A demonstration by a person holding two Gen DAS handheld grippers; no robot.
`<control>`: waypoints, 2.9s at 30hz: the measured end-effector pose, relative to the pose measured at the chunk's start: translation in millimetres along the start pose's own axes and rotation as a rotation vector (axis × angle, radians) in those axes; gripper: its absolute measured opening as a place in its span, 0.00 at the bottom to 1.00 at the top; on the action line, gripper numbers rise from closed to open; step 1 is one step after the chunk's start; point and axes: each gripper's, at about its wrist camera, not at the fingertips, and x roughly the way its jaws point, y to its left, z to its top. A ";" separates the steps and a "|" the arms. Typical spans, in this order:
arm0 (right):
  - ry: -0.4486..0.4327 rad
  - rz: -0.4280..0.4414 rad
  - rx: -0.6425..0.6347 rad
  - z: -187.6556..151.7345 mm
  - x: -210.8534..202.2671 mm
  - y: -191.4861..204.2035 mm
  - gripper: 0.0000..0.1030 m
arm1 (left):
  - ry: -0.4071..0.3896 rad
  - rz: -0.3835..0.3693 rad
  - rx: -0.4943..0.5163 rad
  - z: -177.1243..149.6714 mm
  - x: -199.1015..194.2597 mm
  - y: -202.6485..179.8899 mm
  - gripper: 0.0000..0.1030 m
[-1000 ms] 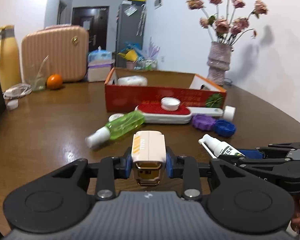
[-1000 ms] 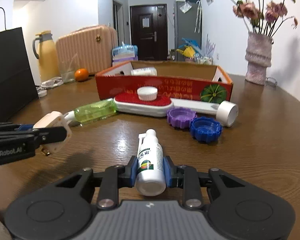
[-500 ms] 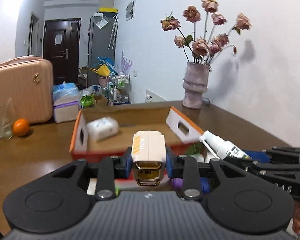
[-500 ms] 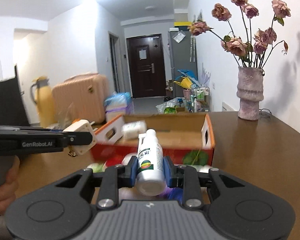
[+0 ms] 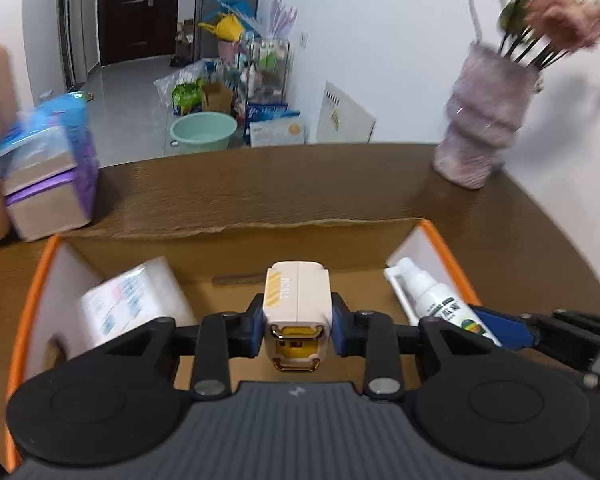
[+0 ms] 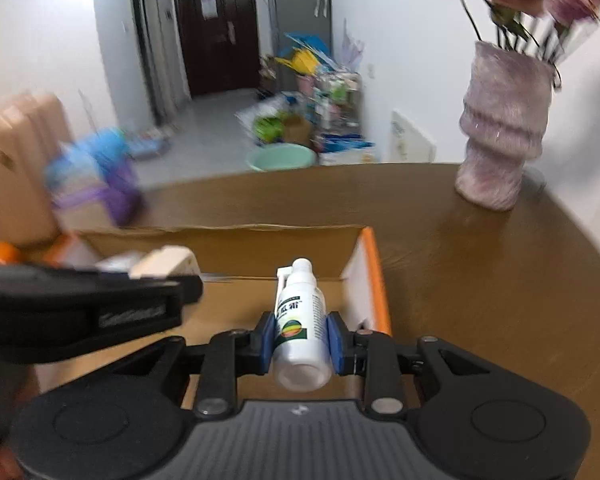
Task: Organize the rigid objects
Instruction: 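Carry the beige cube and white bottle over the cardboard box, then open both grippers to drop the cube and bottle into the box, then withdraw both grippers from the box back over the table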
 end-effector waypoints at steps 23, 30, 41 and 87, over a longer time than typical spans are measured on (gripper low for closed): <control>-0.056 0.026 -0.025 3.0 -71.8 0.6 0.49 | -0.143 0.093 0.149 -5.6 -78.6 21.6 0.69; -0.166 0.072 -0.003 -41.1 -148.1 -3.2 0.61 | -0.284 0.193 0.152 -68.3 -169.2 49.1 0.75; -0.484 0.078 -0.035 -160.4 -245.8 10.9 0.81 | -0.640 0.209 0.125 -203.5 -277.7 61.2 1.00; -0.648 0.066 -0.040 -431.8 -399.8 82.7 1.00 | -0.731 0.192 0.101 -477.2 -411.9 11.2 1.00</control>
